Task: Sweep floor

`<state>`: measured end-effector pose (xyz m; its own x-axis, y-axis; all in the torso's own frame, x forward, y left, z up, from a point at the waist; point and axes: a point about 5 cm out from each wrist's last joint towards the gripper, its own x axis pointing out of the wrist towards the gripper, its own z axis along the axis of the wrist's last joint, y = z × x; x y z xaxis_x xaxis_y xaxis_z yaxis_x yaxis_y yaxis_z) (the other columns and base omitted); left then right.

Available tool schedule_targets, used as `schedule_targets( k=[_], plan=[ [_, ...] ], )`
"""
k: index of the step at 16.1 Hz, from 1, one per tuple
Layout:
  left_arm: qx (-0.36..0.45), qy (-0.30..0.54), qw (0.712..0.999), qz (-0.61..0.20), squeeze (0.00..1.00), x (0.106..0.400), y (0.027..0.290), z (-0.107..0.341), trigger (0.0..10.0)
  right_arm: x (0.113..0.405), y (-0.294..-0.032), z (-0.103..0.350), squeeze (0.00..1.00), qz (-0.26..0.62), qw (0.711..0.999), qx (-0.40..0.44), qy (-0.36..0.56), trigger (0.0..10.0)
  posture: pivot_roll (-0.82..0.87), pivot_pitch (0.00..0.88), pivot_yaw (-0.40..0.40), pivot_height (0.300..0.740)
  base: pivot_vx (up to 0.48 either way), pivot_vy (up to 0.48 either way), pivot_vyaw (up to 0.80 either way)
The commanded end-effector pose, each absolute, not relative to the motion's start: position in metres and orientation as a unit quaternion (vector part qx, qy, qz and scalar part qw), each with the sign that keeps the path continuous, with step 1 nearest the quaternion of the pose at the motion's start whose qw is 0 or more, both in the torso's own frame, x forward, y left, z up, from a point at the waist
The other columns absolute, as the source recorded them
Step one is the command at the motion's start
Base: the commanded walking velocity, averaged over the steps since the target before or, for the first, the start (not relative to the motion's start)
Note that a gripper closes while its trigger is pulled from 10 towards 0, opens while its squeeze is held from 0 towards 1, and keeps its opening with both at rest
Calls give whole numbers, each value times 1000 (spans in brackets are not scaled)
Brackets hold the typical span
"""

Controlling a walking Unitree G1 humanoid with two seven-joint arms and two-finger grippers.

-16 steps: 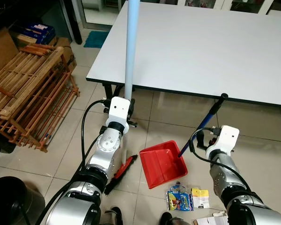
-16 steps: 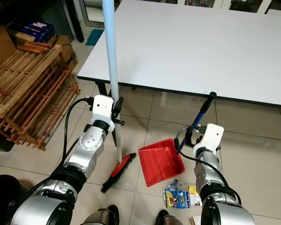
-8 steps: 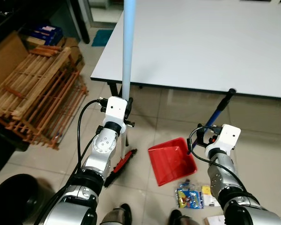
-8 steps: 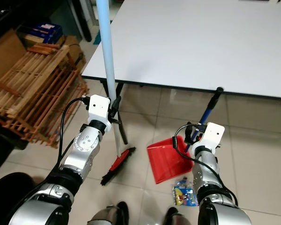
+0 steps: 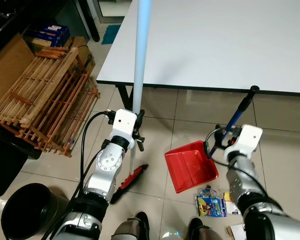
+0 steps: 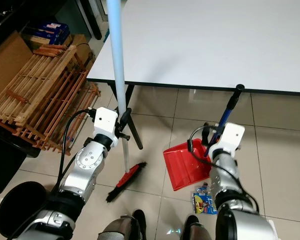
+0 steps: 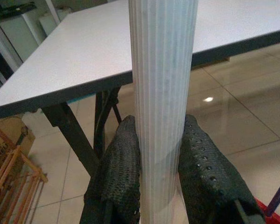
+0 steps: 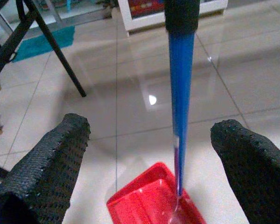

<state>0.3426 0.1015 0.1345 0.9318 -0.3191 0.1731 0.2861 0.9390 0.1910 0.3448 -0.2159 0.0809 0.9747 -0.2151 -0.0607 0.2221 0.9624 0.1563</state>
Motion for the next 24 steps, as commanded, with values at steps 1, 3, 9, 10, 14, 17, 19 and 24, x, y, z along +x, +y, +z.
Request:
schedule_targets(
  k=[1, 3, 9, 10, 14, 17, 19, 24],
  plan=[
    [84, -117, 977, -155, 0, 341, 104, 142, 10000, 345, -214, 80, 0, -104, 991, 75, 25, 10000, 157, 281, 158, 740, 0, 0, 0],
    [84, -120, 977, -155, 0, 335, 105, 144, 10000, 355, -217, 96, 0, -98, 993, 66, 8, 10000, 179, 296, 162, 740, 0, 0, 0],
    [94, -126, 977, -145, 0, 319, 118, 154, 10000, 364, -217, 110, 0, -92, 994, 59, -2, 10000, 250, 338, 187, 740, 0, 0, 0],
    [96, -128, 977, -143, 0, 314, 121, 158, 10000, 367, -219, 116, 0, -92, 994, 54, -9, 10000, 269, 355, 190, 740, 0, 0, 0],
    [105, -135, 975, -141, 0, 303, 122, 168, 10000, 371, -223, 126, 0, -92, 994, 47, -19, 10000, 303, 384, 194, 740, 0, 0, 0],
    [111, -127, 976, -136, 0, 294, 125, 170, 10000, 375, -224, 133, 0, -89, 995, 40, -23, 10000, 324, 398, 196, 740, 0, 0, 0],
    [117, -122, 977, -131, 0, 287, 129, 173, 10000, 377, -225, 139, 0, -86, 995, 33, -27, 10000, 351, 410, 207, 740, 0, 0, 0],
    [132, -113, 976, -128, 0, 276, 134, 176, 10000, 383, -238, 158, 0, -102, 994, 18, -39, 10000, 375, 412, 222, 740, 0, 0, 0]
  ],
)
